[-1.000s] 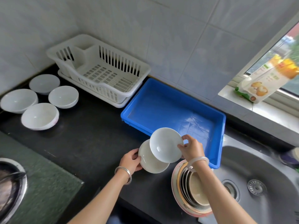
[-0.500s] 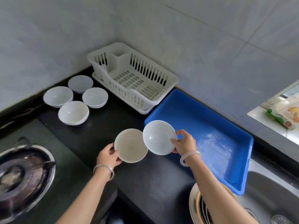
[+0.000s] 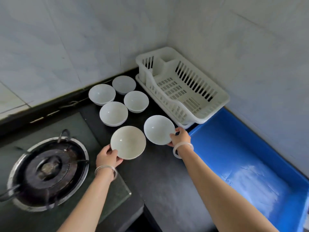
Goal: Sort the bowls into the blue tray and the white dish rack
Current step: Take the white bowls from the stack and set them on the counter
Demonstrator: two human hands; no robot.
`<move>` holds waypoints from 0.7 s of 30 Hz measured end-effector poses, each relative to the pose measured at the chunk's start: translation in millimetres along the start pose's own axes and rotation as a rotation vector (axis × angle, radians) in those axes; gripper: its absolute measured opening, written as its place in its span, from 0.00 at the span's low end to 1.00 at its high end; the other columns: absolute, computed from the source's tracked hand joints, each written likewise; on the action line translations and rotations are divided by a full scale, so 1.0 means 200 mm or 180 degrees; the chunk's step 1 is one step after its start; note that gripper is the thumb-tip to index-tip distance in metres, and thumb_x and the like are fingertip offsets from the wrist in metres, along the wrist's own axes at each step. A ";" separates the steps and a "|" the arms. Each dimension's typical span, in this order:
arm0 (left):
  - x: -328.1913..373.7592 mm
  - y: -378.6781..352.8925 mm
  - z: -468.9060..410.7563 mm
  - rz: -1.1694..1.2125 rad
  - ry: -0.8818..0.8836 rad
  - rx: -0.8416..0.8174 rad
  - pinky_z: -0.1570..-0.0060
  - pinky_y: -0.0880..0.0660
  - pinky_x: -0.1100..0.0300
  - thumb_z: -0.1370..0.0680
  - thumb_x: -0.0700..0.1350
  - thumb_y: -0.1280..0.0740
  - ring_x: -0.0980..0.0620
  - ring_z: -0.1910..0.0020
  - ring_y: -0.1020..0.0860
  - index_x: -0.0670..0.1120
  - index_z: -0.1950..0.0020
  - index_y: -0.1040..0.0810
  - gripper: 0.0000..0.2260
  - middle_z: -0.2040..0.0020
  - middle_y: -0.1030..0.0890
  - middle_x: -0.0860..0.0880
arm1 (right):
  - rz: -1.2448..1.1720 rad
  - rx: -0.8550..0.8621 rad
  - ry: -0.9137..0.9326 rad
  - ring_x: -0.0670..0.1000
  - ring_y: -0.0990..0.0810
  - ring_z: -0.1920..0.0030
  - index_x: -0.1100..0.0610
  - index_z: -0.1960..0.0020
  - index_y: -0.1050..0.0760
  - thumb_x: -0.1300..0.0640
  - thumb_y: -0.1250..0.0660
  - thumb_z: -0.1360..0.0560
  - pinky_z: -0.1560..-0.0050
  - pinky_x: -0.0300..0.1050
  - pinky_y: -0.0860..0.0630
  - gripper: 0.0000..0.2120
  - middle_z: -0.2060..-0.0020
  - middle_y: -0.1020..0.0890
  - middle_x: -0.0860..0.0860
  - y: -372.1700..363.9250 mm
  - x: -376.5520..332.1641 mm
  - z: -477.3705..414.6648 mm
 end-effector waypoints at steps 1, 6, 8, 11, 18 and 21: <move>0.01 0.00 -0.01 0.0036 0.0006 0.0019 0.55 0.23 0.51 0.25 0.32 0.41 0.38 0.52 0.21 0.42 0.36 0.28 0.19 0.46 0.23 0.41 | -0.0004 -0.0008 -0.0034 0.56 0.24 0.58 0.55 0.46 0.31 0.64 0.37 0.26 0.74 0.44 0.22 0.10 0.54 0.27 0.54 -0.03 -0.01 -0.03; 0.03 -0.01 -0.05 0.0157 0.0057 0.0108 0.56 0.24 0.53 0.26 0.31 0.42 0.39 0.55 0.21 0.42 0.38 0.27 0.18 0.49 0.22 0.42 | -0.0092 0.0004 -0.0099 0.55 0.21 0.64 0.55 0.45 0.31 0.65 0.38 0.27 0.71 0.47 0.20 0.12 0.61 0.26 0.52 -0.13 -0.03 -0.13; 0.03 -0.01 -0.06 0.0192 0.0076 0.0133 0.57 0.24 0.54 0.26 0.31 0.42 0.39 0.56 0.21 0.42 0.39 0.26 0.18 0.49 0.22 0.42 | -0.0114 0.0033 -0.0086 0.51 0.23 0.68 0.53 0.48 0.33 0.65 0.37 0.26 0.68 0.48 0.19 0.11 0.64 0.28 0.50 -0.16 -0.03 -0.16; 0.03 -0.01 -0.08 0.0274 0.0092 0.0153 0.56 0.24 0.53 0.26 0.31 0.42 0.39 0.56 0.21 0.41 0.38 0.26 0.18 0.49 0.22 0.42 | -0.0211 0.0034 -0.0122 0.51 0.24 0.66 0.53 0.49 0.33 0.65 0.37 0.26 0.65 0.50 0.18 0.11 0.62 0.29 0.50 -0.19 -0.02 -0.19; 0.04 -0.03 -0.09 0.0453 0.0125 0.0174 0.54 0.24 0.51 0.25 0.31 0.43 0.38 0.54 0.21 0.41 0.37 0.28 0.18 0.47 0.23 0.41 | -0.0518 -0.0031 -0.0215 0.57 0.22 0.55 0.55 0.49 0.31 0.65 0.35 0.26 0.63 0.48 0.18 0.09 0.53 0.26 0.55 -0.23 -0.04 -0.20; 0.04 -0.04 -0.09 0.0505 0.0137 0.0220 0.53 0.24 0.51 0.25 0.31 0.43 0.39 0.54 0.22 0.41 0.36 0.28 0.19 0.47 0.23 0.41 | -0.0612 -0.0081 -0.0255 0.57 0.22 0.54 0.55 0.48 0.31 0.64 0.35 0.26 0.59 0.51 0.18 0.10 0.52 0.25 0.56 -0.25 -0.05 -0.20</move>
Point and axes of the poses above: each hand's wrist, its own z-axis away from the middle knuckle, its own y-axis out of the back of the hand, x = y × z, the point moved 2 cm from there along -z, towards the middle knuckle
